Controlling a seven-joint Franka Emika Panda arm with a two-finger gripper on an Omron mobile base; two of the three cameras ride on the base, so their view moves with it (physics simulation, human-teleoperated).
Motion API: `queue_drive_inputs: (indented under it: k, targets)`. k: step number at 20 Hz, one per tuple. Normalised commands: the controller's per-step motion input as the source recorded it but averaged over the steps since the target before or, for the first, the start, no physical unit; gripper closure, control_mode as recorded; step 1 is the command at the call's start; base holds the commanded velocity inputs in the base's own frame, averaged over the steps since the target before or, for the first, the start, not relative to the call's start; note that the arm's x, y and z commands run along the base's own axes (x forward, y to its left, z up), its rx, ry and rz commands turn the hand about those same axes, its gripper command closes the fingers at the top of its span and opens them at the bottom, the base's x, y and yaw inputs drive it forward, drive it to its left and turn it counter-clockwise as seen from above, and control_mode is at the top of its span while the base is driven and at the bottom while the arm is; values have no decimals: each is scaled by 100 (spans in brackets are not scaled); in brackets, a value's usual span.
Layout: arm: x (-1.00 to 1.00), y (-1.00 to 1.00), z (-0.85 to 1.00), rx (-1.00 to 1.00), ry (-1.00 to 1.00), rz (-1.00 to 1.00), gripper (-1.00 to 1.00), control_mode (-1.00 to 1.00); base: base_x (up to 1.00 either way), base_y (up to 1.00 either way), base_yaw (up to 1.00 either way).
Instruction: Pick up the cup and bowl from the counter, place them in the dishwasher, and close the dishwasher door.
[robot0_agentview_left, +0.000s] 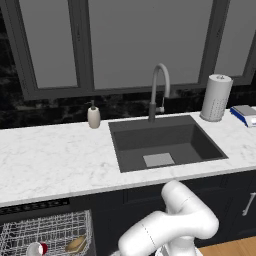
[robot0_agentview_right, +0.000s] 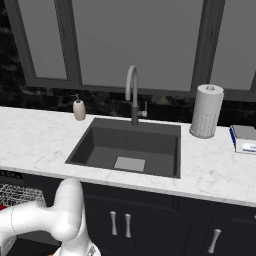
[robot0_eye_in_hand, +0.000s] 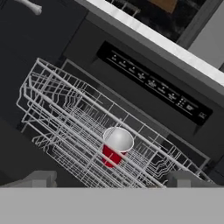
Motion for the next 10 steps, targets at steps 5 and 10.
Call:
queue_drive_inputs:
  k: [5, 10]
  targets:
    - [0, 31, -32, -2, -4, 0, -100, -100, 0, 0, 0]
    - [-26, 32, -33, -2, -6, 0, -100, -100, 0, 0, 0]
